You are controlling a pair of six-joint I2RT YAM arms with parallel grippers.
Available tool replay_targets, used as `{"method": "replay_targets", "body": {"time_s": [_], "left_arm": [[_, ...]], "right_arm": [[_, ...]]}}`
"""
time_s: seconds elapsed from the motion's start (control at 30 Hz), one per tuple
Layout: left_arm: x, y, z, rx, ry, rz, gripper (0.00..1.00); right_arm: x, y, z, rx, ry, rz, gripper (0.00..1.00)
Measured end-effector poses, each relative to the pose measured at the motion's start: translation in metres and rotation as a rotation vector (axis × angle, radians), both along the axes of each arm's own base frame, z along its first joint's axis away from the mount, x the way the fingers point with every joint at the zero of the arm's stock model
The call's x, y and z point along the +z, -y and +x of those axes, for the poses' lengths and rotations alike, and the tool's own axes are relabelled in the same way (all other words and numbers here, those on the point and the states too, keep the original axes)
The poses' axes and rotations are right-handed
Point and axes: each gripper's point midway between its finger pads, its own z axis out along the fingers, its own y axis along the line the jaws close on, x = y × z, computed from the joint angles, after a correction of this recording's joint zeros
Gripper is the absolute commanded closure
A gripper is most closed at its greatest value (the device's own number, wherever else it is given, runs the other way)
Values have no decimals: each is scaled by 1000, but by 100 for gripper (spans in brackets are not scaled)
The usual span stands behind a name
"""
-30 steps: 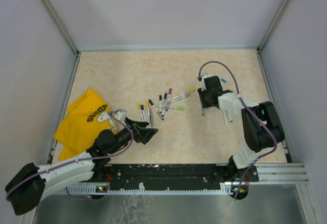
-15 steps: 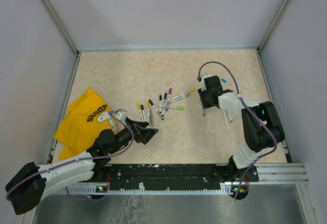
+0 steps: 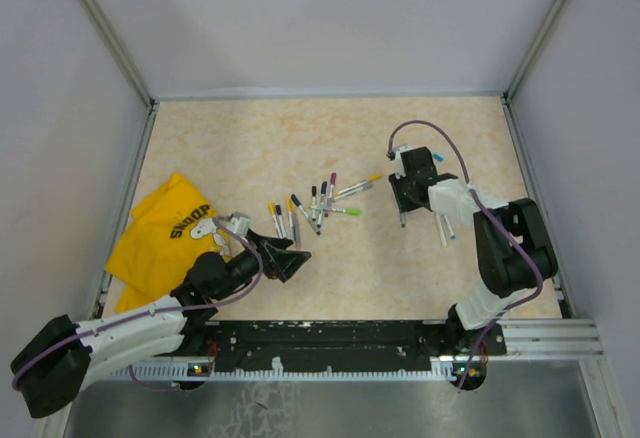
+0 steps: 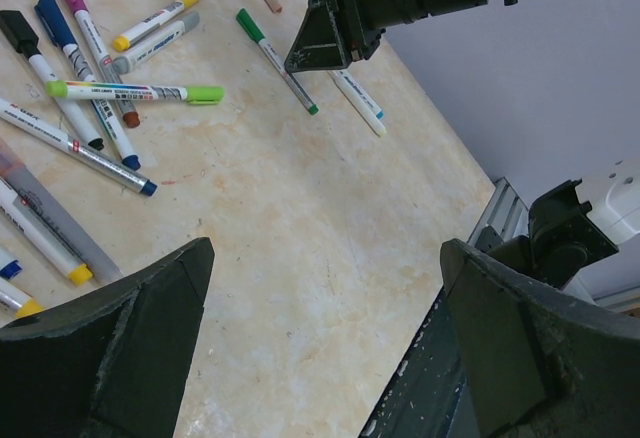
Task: Open the pen caps
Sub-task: Pick up the pen from the center of the board.
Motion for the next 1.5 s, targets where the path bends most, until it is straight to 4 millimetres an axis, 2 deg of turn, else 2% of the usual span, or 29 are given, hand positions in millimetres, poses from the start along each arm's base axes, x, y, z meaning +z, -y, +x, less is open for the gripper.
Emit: {"method": "replay_targets", "body": {"time_s": [1.5], "left_arm": [[-3,3,0,-8,-19,-6,1]], "right_arm": [[-1,2,-1,15,-18,-17,65]]}}
